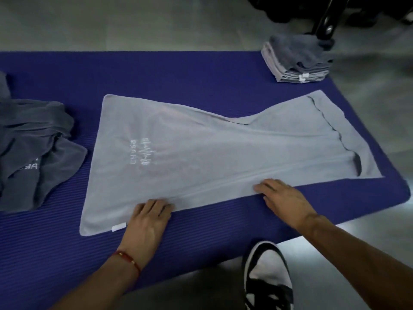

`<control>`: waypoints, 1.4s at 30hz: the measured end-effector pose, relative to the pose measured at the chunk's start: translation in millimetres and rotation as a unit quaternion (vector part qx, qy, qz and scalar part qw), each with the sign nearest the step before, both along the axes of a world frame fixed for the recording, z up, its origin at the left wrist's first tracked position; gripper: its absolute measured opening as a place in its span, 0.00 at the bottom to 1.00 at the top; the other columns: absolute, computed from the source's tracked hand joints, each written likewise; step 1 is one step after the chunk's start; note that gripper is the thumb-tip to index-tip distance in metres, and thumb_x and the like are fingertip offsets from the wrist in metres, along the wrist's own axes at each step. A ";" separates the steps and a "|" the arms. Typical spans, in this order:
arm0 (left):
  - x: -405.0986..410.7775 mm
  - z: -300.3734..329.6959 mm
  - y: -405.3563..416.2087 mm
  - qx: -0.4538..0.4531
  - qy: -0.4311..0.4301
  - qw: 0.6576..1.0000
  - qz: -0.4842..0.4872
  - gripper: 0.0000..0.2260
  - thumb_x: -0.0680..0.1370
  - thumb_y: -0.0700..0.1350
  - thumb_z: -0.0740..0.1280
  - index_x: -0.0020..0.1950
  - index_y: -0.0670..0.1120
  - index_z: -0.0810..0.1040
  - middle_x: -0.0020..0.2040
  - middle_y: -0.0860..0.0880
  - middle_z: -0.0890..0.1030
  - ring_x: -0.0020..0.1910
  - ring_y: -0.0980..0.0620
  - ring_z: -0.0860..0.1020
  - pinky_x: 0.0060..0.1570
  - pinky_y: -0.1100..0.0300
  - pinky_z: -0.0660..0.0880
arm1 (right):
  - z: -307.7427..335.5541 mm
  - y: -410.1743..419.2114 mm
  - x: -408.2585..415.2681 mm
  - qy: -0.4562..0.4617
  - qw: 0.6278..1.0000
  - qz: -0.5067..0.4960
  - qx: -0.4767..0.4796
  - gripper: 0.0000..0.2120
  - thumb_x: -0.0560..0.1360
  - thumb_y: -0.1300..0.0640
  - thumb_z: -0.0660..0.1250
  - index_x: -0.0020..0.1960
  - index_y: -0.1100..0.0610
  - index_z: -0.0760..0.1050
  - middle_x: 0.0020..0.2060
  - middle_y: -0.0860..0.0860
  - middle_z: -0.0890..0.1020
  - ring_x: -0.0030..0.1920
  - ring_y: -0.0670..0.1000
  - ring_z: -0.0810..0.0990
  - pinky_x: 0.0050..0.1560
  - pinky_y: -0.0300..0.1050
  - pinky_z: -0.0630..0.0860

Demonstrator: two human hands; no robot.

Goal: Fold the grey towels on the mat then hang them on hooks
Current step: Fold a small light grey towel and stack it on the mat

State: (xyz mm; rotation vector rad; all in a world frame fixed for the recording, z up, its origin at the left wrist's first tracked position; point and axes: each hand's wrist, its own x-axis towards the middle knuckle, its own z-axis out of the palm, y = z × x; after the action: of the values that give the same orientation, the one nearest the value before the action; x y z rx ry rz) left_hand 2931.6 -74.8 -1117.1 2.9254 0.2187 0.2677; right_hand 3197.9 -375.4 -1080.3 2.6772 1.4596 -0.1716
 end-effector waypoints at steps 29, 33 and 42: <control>-15.9 64.4 -9.5 0.037 0.351 0.923 0.151 0.30 0.65 0.39 0.74 0.67 0.52 0.74 0.55 0.41 0.69 0.46 0.38 0.71 0.33 0.42 0.77 | -3.0 -29.3 -0.9 -0.024 0.997 -0.074 0.004 0.22 0.66 0.65 0.73 0.59 0.56 0.77 0.51 0.53 0.77 0.48 0.56 0.78 0.42 0.55 0.82; 40.2 94.2 -5.7 0.067 0.403 0.909 0.080 0.23 0.80 0.50 0.58 0.75 0.54 0.60 0.63 0.48 0.70 0.59 0.47 0.75 0.52 0.53 0.75 | 1.5 -40.0 3.9 0.034 0.990 -0.114 0.069 0.25 0.71 0.63 0.70 0.67 0.56 0.74 0.66 0.53 0.73 0.63 0.52 0.73 0.50 0.43 0.80; 245.0 88.7 -76.4 0.056 0.312 0.929 -0.189 0.27 0.83 0.49 0.57 0.81 0.58 0.52 0.83 0.49 0.47 0.81 0.45 0.46 0.76 0.38 0.54 | 5.8 -111.6 87.3 0.042 0.816 -0.566 0.109 0.19 0.83 0.50 0.60 0.68 0.60 0.71 0.66 0.60 0.72 0.65 0.63 0.72 0.64 0.64 0.72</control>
State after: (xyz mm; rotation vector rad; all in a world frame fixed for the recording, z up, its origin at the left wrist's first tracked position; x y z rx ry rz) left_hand 3176.6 -151.2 -1028.4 2.9806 -0.2845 -0.7363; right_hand 3285.2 -486.9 -1074.4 3.3444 -0.3338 -0.1867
